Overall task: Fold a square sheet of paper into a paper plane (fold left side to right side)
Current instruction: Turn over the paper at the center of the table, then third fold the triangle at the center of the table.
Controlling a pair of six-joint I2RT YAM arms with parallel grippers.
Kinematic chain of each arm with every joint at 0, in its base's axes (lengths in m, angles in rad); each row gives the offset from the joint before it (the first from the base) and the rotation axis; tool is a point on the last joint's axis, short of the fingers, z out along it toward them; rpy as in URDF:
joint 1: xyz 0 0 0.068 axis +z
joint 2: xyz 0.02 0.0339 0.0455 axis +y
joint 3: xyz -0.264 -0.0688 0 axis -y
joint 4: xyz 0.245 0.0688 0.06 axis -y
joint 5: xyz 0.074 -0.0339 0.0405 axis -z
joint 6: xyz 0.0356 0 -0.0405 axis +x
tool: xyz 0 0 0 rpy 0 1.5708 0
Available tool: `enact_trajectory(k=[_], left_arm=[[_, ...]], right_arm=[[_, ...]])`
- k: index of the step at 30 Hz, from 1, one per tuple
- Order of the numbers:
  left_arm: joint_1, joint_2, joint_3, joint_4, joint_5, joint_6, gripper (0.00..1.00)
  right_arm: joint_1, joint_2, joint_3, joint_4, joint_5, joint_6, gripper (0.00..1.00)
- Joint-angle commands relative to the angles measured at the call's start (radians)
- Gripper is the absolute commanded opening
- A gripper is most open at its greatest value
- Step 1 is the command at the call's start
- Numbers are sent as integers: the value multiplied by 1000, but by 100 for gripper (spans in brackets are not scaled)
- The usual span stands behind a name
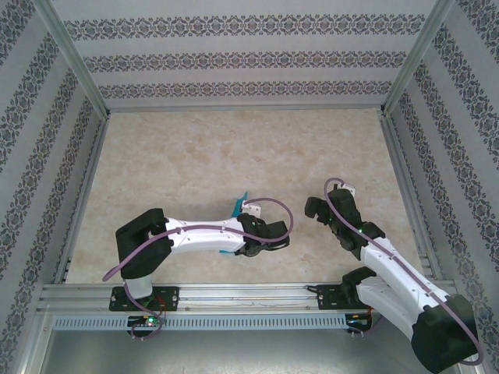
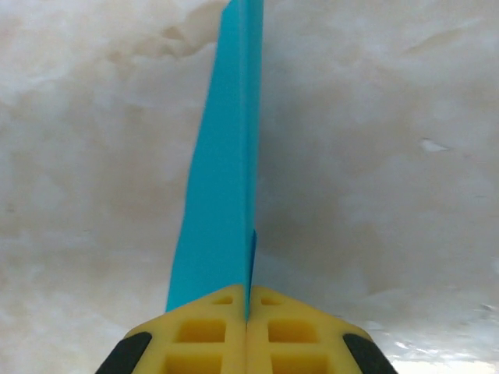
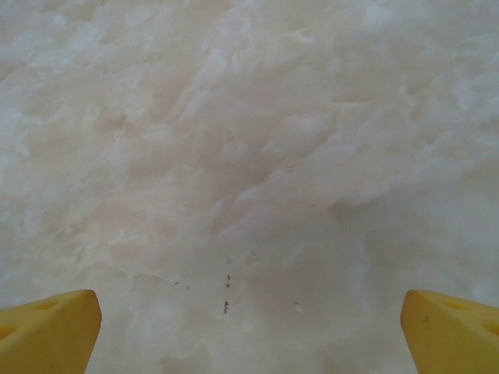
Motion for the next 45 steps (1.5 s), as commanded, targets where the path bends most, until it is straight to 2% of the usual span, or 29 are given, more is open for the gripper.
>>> enact_trajectory(k=[1, 8, 12, 15, 18, 21, 28, 33, 38, 45], left_arm=[[30, 7, -15, 134, 85, 26, 14], [112, -77, -114, 449, 299, 86, 32], [167, -158, -221, 632, 421, 97, 37], [203, -233, -290, 699, 458, 121, 39], [239, -315, -339, 718, 490, 179, 42], [283, -418, -411, 745, 513, 224, 41], [425, -684, -616, 814, 572, 318, 43], [498, -820, -700, 827, 607, 376, 50], [544, -890, -746, 813, 634, 406, 56], [573, -877, -762, 813, 672, 420, 58]], right_arm=[[-17, 10, -14, 49, -79, -8, 98], [-81, 56, -1, 57, -278, -13, 98], [-88, 82, 23, 42, -389, -14, 98], [-78, 104, 38, 48, -487, 12, 97], [-35, 133, 59, 54, -550, 42, 92], [45, 173, 78, 90, -582, 94, 81], [258, 350, 102, 329, -589, 260, 48], [332, 502, 145, 434, -576, 303, 25], [356, 615, 180, 497, -544, 324, 2], [356, 714, 201, 513, -523, 331, 0]])
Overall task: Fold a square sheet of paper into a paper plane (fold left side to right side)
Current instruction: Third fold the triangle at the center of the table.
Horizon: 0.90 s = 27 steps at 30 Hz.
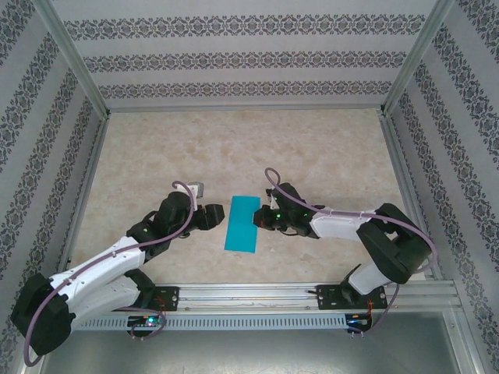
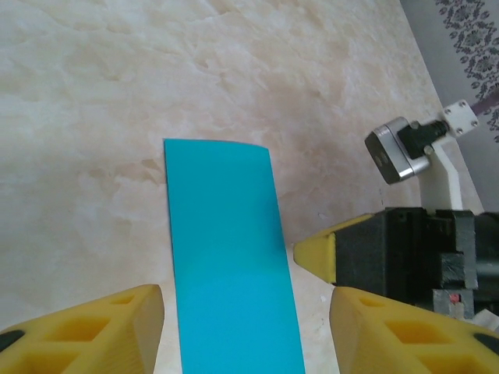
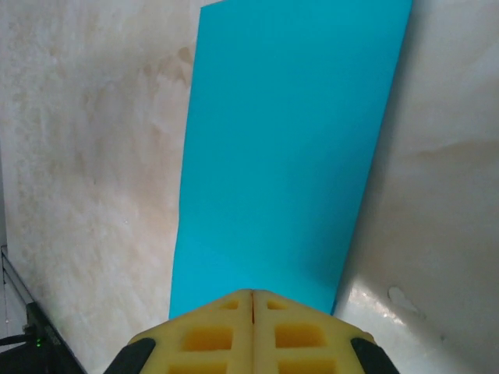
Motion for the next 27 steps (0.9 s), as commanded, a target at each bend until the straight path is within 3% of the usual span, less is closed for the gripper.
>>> enact_trajectory(k=[1, 9, 15, 27], left_arm=[[21, 10, -8, 26, 36, 35, 59], [72, 97, 23, -22, 170, 5, 58], [99, 259, 73, -15, 327, -35, 47], [104, 455, 134, -46, 310, -31, 42]], right_arm=[[6, 38, 22, 29, 27, 9, 0], [7, 134, 31, -15, 9, -21, 0], [7, 181, 80, -129, 21, -97, 0], [7, 176, 89, -162, 38, -123, 0]])
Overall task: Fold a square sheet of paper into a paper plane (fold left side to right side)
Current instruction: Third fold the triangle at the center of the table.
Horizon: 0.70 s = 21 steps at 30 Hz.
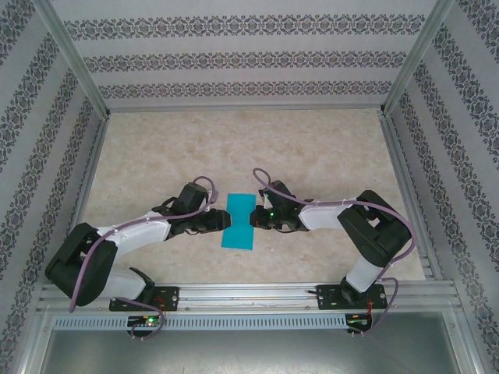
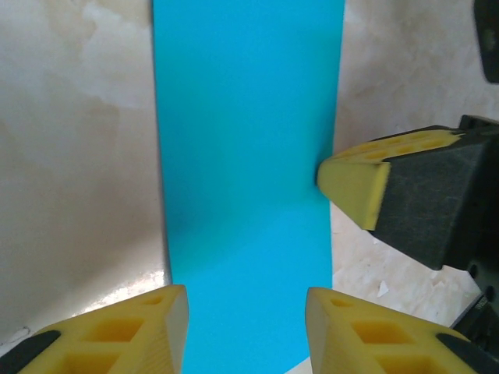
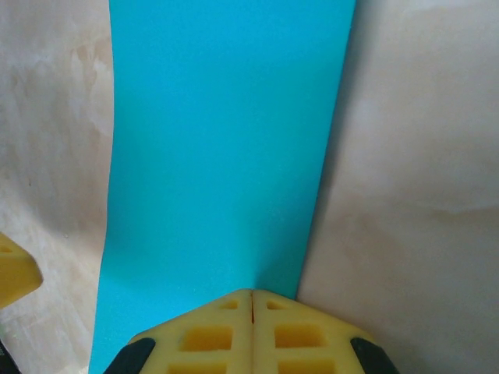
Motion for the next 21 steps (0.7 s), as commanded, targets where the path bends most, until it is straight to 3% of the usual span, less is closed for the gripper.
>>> enact_trajectory(k=[1, 16, 21], left_arm=[[17, 33, 39, -36, 10, -3, 42], [18, 138, 49, -11, 53, -14, 40], [18, 150, 29, 68, 121, -47, 35]], right_arm=[[7, 27, -7, -106, 45, -27, 0], [6, 24, -9, -110, 50, -26, 0], [6, 26, -6, -112, 50, -27, 0]])
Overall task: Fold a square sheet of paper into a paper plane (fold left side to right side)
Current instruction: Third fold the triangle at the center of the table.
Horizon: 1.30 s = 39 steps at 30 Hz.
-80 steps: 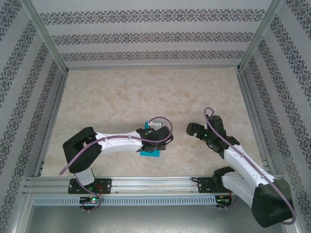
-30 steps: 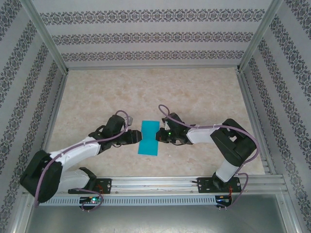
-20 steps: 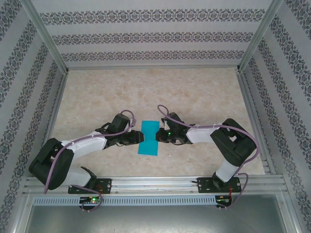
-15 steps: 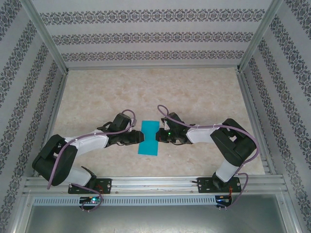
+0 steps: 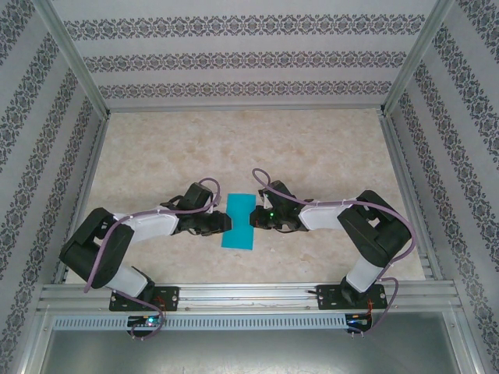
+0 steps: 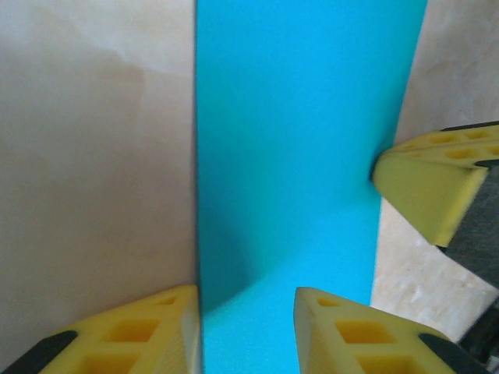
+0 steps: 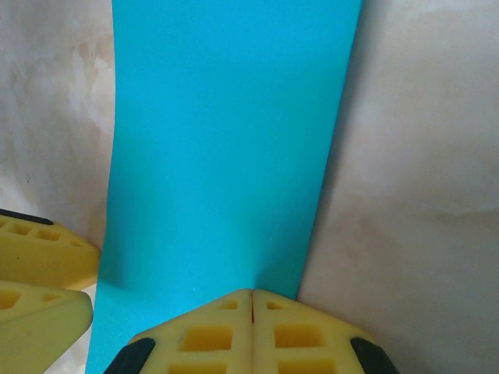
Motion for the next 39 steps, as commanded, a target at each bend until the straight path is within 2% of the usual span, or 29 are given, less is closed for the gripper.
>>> enact_trajectory(k=[1, 10, 14, 17, 22, 24, 28, 31, 35, 39], left_arm=[[9, 17, -4, 67, 67, -38, 35], [10, 12, -10, 88, 47, -58, 35], [9, 13, -14, 101, 53, -68, 27], [9, 7, -20, 107, 52, -75, 18], [9, -10, -35, 135, 69, -120, 0], [8, -14, -40, 139, 71, -142, 0], [6, -23, -69, 186, 71, -201, 0], [2, -37, -85, 199, 56, -242, 0], [0, -78, -97, 169, 15, -279, 0], [-3, -118, -112, 144, -1, -308, 0]], right_arm=[[7, 26, -6, -111, 47, -16, 0], [6, 20, -8, -111, 47, -19, 0], [6, 11, -5, -110, 48, -34, 0], [6, -8, 4, -105, 50, -59, 0], [-6, -77, 32, -113, 55, -146, 16], [-7, -125, 28, -116, 83, -186, 24], [11, -236, -15, -119, 142, -258, 33], [76, -341, -79, -118, 241, -321, 39], [241, -462, -169, -85, 415, -392, 45], [414, -489, -225, -50, 604, -483, 52]])
